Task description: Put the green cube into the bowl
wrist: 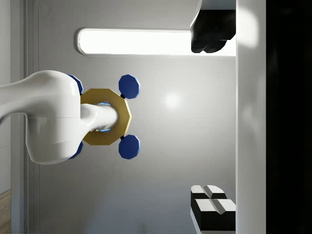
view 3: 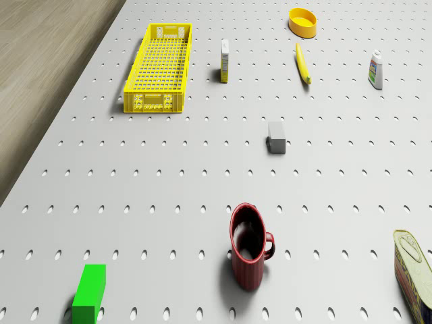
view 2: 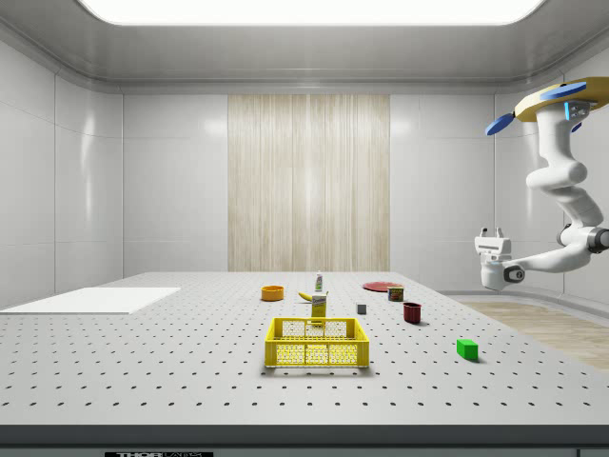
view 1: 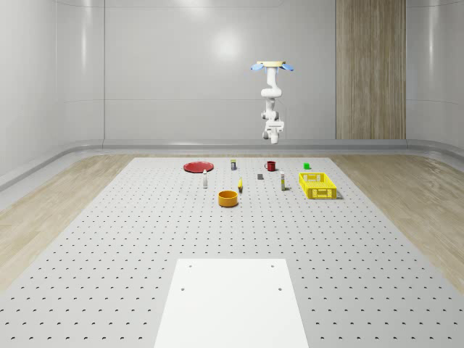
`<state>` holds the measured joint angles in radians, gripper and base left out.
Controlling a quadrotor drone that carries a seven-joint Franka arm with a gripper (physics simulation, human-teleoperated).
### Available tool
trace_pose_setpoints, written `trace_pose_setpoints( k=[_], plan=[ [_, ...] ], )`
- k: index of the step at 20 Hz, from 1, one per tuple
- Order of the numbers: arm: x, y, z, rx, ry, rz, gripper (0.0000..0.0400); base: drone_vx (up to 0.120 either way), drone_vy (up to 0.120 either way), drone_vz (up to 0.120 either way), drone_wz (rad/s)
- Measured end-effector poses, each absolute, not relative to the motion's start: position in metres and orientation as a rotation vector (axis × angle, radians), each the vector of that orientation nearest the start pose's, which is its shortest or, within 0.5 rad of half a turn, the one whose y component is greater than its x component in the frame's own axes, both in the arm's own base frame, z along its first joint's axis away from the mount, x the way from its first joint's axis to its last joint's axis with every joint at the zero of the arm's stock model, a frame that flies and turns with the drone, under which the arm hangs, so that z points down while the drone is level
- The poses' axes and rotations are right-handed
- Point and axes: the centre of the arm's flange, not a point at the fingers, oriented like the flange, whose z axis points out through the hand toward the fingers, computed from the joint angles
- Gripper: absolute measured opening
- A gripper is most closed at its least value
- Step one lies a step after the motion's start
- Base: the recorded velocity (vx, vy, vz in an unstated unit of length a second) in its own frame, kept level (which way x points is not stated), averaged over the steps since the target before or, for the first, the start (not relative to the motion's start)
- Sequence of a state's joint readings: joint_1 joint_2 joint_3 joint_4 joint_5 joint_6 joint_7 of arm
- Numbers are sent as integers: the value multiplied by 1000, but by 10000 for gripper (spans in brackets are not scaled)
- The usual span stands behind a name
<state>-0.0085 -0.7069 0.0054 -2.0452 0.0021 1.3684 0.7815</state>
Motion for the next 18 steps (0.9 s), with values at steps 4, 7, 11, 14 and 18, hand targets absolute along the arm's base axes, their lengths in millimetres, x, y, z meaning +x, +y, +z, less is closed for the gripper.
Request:
trace_pose_setpoints(
  k=[4, 7, 11, 14, 18],
  plan=[
    [303, 0, 691, -2893, 1198, -50, 400, 0, 0, 0, 0],
    [303, 1, 691, -2894, 1199, -54, 400, 0, 0, 0, 0],
    [303, 1, 691, -2897, 1200, -62, 400, 0, 0, 0, 0],
    [302, 2, 691, -2902, 1202, -69, 400, 0, 0, 0, 0],
    [302, 3, 691, -2915, 1208, -84, 400, 0, 0, 0, 0]
  ],
)
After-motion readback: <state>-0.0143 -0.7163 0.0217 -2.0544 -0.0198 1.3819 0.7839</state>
